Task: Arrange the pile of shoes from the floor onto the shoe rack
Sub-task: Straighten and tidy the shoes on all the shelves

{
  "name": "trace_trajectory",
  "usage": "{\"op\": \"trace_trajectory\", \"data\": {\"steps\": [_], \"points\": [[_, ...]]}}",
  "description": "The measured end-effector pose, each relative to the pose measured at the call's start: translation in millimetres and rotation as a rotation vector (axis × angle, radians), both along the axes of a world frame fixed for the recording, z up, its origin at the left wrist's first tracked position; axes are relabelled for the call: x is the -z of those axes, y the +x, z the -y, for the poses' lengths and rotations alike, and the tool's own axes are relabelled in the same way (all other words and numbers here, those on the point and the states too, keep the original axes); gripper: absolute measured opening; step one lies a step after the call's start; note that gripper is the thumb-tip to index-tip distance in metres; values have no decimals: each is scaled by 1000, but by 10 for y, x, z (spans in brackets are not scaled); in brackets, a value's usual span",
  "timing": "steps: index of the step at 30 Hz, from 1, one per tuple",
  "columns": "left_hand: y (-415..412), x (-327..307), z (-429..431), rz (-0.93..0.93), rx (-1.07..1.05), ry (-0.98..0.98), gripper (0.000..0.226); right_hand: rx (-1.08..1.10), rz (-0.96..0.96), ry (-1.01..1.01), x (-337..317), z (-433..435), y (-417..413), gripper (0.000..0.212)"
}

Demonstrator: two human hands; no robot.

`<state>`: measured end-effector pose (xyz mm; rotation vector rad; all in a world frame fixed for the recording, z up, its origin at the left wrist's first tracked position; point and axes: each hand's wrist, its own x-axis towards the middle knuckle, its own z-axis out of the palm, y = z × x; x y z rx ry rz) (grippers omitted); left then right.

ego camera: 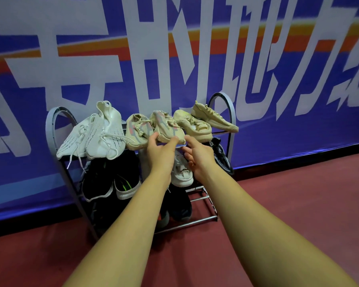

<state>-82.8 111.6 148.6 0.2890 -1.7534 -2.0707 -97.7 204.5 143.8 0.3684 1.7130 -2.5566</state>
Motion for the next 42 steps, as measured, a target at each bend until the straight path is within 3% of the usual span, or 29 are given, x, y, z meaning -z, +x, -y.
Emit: {"op": "trace_trajectory", "data": {"steps": [3, 8, 14, 21, 24, 32, 37, 42], "points": [[49, 10, -95, -2, -48, -63, 63, 130, 47, 12, 38, -159, -65, 25], [88, 50, -1, -11, -52, -154, 42, 116, 27, 62, 63, -263, -192, 26], [39, 85, 260, 28, 35, -215, 36, 125, 76, -32, 33, -216, -323, 52], [45, 52, 314, 26, 148, -223, 41, 61, 82, -313, -97, -162, -344, 26], [74, 12, 317, 36, 164, -202, 40, -7, 65, -316, -171, -145, -279, 28], [168, -142, 279, 1, 111, -107, 35, -157, -26, -268, -188, -253, 13, 43], [217, -193, 332, 38, 132, 194, 49, -204, -12, -276, -181, -350, 172, 42], [288, -236, 402, 63, 119, 390, 29, -234, -1, -179, -165, -416, 254, 32]]}}
